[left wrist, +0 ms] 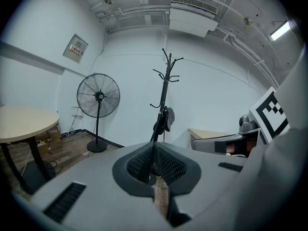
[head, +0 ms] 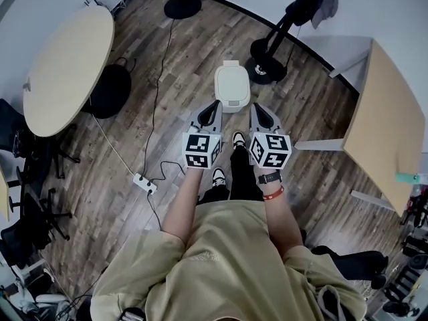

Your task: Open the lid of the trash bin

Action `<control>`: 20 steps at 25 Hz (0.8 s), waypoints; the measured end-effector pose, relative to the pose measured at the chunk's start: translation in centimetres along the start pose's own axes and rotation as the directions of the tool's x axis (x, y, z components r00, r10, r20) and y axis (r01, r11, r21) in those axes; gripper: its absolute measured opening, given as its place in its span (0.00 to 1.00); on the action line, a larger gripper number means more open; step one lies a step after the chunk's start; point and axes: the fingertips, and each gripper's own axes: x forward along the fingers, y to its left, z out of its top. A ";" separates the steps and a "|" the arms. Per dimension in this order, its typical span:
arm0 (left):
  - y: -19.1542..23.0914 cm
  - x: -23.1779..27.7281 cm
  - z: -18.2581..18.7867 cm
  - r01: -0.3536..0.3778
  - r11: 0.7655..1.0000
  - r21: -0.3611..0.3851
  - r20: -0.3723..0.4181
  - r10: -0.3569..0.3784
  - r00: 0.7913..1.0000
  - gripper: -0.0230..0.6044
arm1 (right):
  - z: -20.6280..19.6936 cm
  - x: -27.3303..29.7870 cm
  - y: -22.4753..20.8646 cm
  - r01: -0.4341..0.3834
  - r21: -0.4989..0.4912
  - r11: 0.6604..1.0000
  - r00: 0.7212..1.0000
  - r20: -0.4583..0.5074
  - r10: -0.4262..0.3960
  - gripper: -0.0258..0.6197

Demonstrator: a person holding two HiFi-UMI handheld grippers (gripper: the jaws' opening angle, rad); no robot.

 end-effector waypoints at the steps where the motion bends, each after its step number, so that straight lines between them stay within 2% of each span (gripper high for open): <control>1: 0.1 0.6 -0.4 0.003 1.000 -0.002 -0.009 -0.003 1.000 0.07 | -0.3 0.6 -0.1 -0.005 0.001 1.000 1.000 -0.007 0.005 0.06; 6: 0.8 3.1 -2.2 -0.021 0.999 -0.038 -0.028 0.020 0.999 0.07 | -1.6 2.9 -1.1 -0.056 0.029 0.998 0.998 -0.040 0.057 0.06; 20: 2.9 9.5 -9.8 -0.021 0.999 -0.044 -0.134 0.015 0.991 0.07 | -7.7 9.8 -5.0 -0.107 -0.027 0.994 0.985 -0.140 0.102 0.06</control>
